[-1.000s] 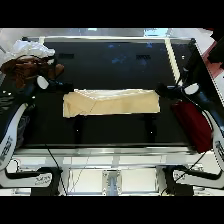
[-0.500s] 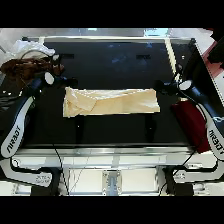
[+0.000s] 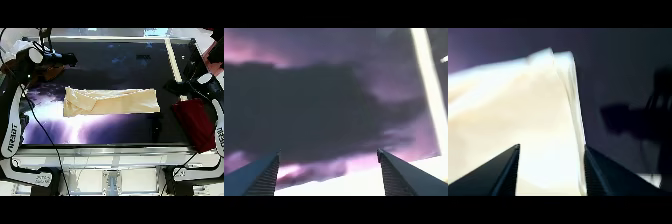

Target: Fold the shirts.

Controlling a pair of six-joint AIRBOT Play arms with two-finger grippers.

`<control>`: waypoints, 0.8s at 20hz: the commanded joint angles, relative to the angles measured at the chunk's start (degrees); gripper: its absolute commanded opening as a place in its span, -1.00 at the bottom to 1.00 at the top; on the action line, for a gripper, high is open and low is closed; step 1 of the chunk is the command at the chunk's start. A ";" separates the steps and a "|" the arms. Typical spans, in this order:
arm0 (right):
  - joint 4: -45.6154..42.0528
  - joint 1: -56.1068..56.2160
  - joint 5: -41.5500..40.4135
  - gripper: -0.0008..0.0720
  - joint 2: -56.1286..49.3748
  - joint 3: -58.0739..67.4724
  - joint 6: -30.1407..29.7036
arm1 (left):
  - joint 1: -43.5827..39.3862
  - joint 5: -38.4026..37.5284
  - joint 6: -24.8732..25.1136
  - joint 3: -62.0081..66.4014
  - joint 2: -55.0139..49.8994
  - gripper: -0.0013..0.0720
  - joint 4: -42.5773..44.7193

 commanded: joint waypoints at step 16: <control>15.54 -2.03 5.62 0.41 -16.04 0.37 -10.47 | -9.33 -1.90 20.35 1.33 -1.01 0.71 -6.29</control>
